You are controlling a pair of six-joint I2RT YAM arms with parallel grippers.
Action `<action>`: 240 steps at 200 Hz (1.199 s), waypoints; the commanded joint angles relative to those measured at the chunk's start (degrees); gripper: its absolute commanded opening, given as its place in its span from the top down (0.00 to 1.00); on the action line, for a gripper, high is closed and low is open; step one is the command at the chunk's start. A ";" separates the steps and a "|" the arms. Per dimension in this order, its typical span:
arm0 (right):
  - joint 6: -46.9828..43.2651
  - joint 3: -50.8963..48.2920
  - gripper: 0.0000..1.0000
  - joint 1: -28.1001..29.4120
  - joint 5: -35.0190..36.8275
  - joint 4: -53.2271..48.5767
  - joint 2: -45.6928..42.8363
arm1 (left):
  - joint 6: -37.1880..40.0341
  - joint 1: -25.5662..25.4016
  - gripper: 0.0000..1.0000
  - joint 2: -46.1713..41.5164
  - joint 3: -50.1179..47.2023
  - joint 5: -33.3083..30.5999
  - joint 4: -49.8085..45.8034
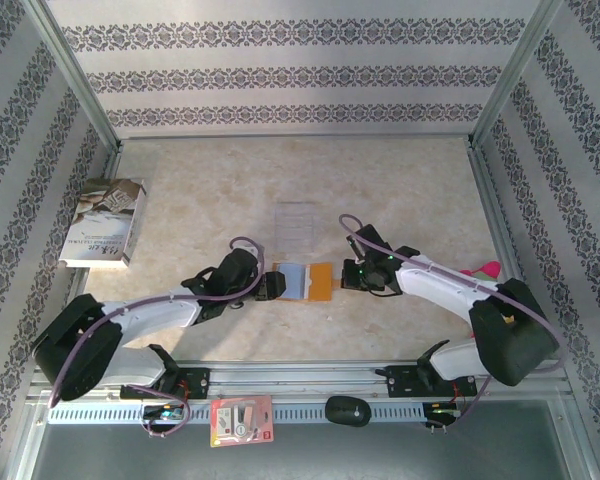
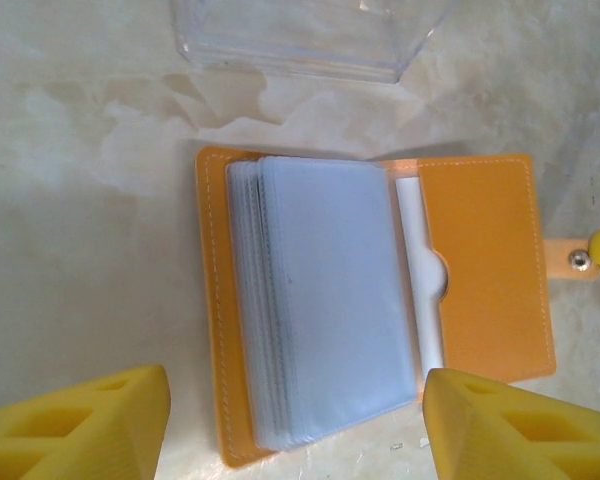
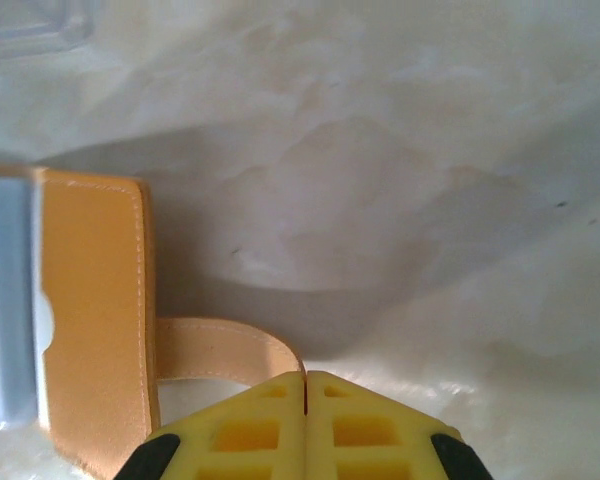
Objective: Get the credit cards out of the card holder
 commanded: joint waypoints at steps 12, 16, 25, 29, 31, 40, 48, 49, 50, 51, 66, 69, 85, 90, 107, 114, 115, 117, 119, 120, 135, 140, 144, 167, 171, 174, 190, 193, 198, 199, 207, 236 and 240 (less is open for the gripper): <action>-0.66 2.21 1.00 -1.38 5.15 1.97 3.73 | 1.37 0.78 0.33 3.43 2.12 2.53 3.31; -0.81 2.43 1.00 -1.44 5.41 2.15 4.37 | 1.35 0.83 0.33 3.76 2.12 2.72 3.56; -0.98 3.26 1.00 -1.56 5.83 2.26 5.73 | 1.33 0.78 0.34 4.34 2.09 3.07 4.13; -1.07 3.54 1.00 -1.53 5.82 2.19 6.15 | 1.21 0.78 0.34 4.58 2.20 3.21 4.24; -1.11 3.70 1.00 -1.59 5.82 2.29 6.44 | 1.25 0.78 0.34 4.62 2.18 3.29 4.24; -1.21 3.96 0.99 -1.64 5.45 2.73 6.83 | 1.41 0.78 0.35 4.81 2.37 3.91 4.40; -1.51 3.89 0.92 -1.64 4.61 3.56 6.67 | 1.51 0.76 0.35 4.84 2.59 3.98 4.17; -1.54 3.88 0.91 -1.64 4.51 3.71 6.61 | 1.47 0.77 0.35 4.86 2.62 3.96 4.16; -1.55 3.88 0.90 -1.64 4.46 3.87 6.54 | 1.45 0.78 0.35 4.88 2.63 3.95 4.16; -1.65 3.83 0.89 -1.64 4.30 3.95 6.51 | 1.44 0.78 0.35 4.88 2.64 3.94 4.11; -1.94 3.83 0.74 -1.56 3.81 4.09 5.16 | 1.47 0.78 0.35 4.48 2.45 3.74 4.06; -2.10 3.79 0.71 -1.56 3.79 4.13 4.76 | 1.46 0.74 0.35 4.49 2.34 3.68 4.06; -2.69 3.67 0.57 -1.56 3.78 3.92 2.81 | 1.51 0.73 0.34 4.14 2.21 3.74 3.94; -3.00 3.76 0.55 -1.56 3.70 3.81 2.17 | 1.55 0.70 0.34 4.10 2.26 3.73 3.93; -3.59 3.61 0.49 -1.47 3.80 3.73 -0.34 | 1.55 0.69 0.34 4.12 2.41 3.61 3.97; -4.06 3.46 0.47 -1.34 3.84 3.96 -1.52 | 1.59 0.74 0.34 4.26 2.43 3.67 3.90; -4.09 3.44 0.47 -1.36 3.81 4.00 -1.70 | 1.60 0.72 0.34 4.27 2.50 3.72 3.90; -4.22 3.44 0.47 -1.24 3.84 3.98 -1.98 | 1.65 0.74 0.34 4.27 2.52 3.75 3.89; -4.34 3.43 0.46 -1.21 3.87 3.95 -2.32 | 1.69 0.73 0.34 4.27 2.48 3.76 3.95; -4.34 3.43 0.46 -1.12 3.88 3.94 -2.64 | 1.65 0.71 0.34 4.36 2.48 3.71 3.97; -5.80 3.76 0.44 -0.39 3.76 4.08 -4.95 | 1.61 0.70 0.34 4.60 2.81 3.88 4.10; -6.45 3.91 0.44 0.11 3.67 4.11 -5.75 | 1.61 0.70 0.34 4.65 2.81 3.96 4.24; -7.06 4.11 0.44 0.51 3.33 4.16 -6.28 | 1.62 0.68 0.34 4.72 2.82 4.04 4.28; -9.75 5.03 0.46 3.20 -1.70 6.49 -8.70 | 1.48 0.69 0.34 4.88 2.87 4.04 4.44; -10.08 5.29 0.46 3.43 -3.61 7.09 -8.52 | 1.47 0.69 0.34 4.79 2.87 4.03 4.34; -10.25 5.59 0.47 3.53 -5.00 7.41 -8.18 | 1.47 0.69 0.34 4.71 2.91 4.00 4.27; -10.05 7.22 0.53 4.78 -9.62 7.80 -5.42 | 1.52 0.69 0.34 4.19 2.89 3.72 3.84; -10.01 7.38 0.55 4.93 -10.35 7.97 -4.82 | 1.52 0.69 0.34 4.08 2.91 3.56 3.69; -9.89 7.75 0.57 5.25 -11.33 8.05 -3.69 | 1.49 0.69 0.34 3.84 2.83 3.24 3.52; -9.86 7.79 0.58 5.28 -11.50 8.06 -3.57 | 1.51 0.69 0.34 3.84 2.78 3.19 3.49; -9.98 8.15 0.63 5.88 -12.27 8.29 -1.85 | 1.50 0.69 0.34 3.45 2.66 2.91 3.14; -10.22 8.53 0.69 7.36 -13.16 9.13 3.07 | 1.24 0.78 0.34 1.12 1.86 1.23 1.45; -10.26 8.53 0.69 7.44 -12.88 9.13 3.59 | 1.29 0.78 0.34 0.79 1.77 1.01 1.08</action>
